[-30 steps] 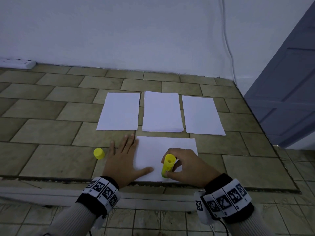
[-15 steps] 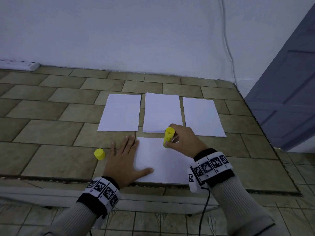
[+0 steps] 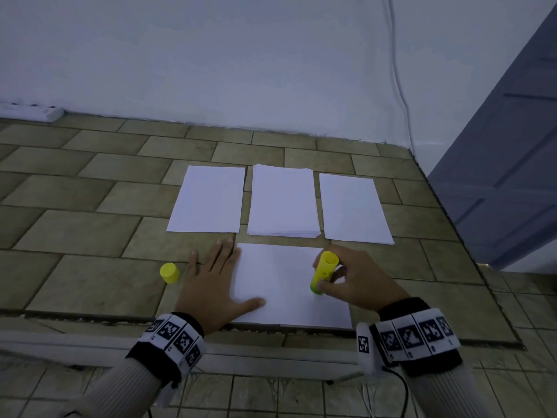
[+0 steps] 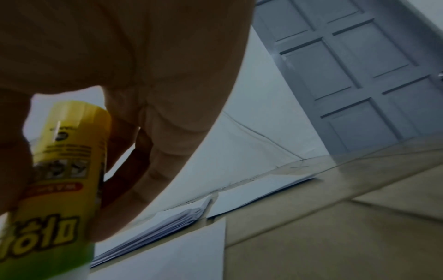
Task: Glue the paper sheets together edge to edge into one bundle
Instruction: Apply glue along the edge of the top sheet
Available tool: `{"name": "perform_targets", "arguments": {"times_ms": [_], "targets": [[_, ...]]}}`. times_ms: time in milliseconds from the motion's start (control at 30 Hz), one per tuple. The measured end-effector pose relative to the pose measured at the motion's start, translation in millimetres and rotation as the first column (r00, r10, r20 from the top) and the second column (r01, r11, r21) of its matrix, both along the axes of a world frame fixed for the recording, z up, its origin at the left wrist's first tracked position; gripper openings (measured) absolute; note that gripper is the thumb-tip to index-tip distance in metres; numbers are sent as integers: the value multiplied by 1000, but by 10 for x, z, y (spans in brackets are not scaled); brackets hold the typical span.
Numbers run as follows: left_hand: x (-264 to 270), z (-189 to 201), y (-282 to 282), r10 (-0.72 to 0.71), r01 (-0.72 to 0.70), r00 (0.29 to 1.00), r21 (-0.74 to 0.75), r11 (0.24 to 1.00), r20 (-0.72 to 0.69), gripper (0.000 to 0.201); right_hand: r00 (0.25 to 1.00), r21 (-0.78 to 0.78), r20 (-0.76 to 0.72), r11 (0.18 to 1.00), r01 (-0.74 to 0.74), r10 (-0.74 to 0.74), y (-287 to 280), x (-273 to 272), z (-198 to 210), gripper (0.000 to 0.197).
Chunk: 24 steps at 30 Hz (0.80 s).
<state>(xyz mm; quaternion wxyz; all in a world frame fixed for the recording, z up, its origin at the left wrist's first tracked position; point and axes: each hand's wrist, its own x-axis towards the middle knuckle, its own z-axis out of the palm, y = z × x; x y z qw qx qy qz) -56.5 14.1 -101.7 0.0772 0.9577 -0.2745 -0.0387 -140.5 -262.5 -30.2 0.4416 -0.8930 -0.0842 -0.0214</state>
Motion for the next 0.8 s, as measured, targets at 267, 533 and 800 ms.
{"name": "perform_targets", "arguments": {"times_ms": [267, 533, 800], "targets": [[0, -8, 7, -1, 1, 1000, -6, 1000, 5, 127, 999, -66, -54, 998, 3, -7, -69, -331, 17, 13], [8, -20, 6, -3, 3, 1000, -18, 1000, 9, 126, 996, -60, -41, 996, 70, -73, -136, -215, 30, 14], [9, -7, 4, -6, 6, 1000, -9, 1000, 14, 127, 969, -114, 3, 963, 244, -245, -359, 235, 21, 16]]}}
